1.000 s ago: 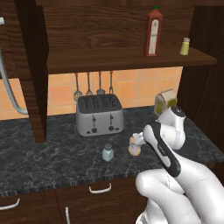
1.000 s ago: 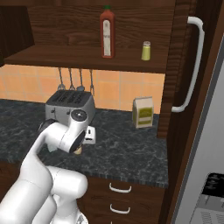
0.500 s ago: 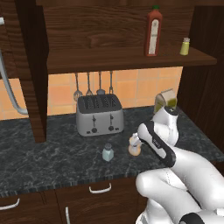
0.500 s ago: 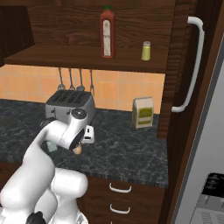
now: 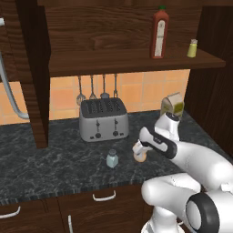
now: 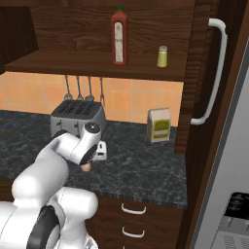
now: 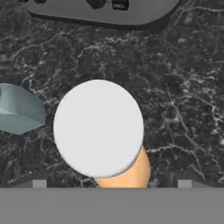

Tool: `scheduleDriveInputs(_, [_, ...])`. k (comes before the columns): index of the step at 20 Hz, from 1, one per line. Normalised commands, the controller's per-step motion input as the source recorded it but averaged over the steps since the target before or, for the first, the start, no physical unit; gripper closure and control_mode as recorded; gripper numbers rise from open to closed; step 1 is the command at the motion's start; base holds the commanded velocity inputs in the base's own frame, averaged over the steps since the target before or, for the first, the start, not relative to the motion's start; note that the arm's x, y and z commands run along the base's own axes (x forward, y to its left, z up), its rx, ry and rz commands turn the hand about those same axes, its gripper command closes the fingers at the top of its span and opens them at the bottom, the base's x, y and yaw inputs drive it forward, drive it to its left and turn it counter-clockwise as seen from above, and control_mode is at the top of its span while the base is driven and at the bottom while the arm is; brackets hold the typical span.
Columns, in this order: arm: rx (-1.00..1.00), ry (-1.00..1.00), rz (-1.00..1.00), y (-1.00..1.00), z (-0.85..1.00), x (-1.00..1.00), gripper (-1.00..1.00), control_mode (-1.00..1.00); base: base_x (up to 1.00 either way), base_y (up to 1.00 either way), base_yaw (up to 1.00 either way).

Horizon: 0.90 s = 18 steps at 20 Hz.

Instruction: Put the shaker and condiment bottle from the counter next to their counterparts in the cabinet.

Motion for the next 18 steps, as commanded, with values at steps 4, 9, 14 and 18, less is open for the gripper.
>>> scheduleDriveInputs(4, [0.00, 0.00, 0.08, 0.00, -0.45, 0.16, -1.00, -1.00, 0.00, 0.00, 0.00])
scheduleDriveInputs(9, [0.00, 0.03, 0.07, 0.22, -0.45, 0.14, 1.00, -1.00, 0.00, 0.00, 0.00])
scheduleDriveInputs(14, [0.00, 0.00, -0.02, -0.02, 0.07, 0.04, 1.00, -1.00, 0.00, 0.00, 0.00])
scheduleDriveInputs(18, [0.00, -0.17, -0.05, -0.24, 0.60, -0.42, 1.00, -1.00, 0.00, 0.00, 0.00])
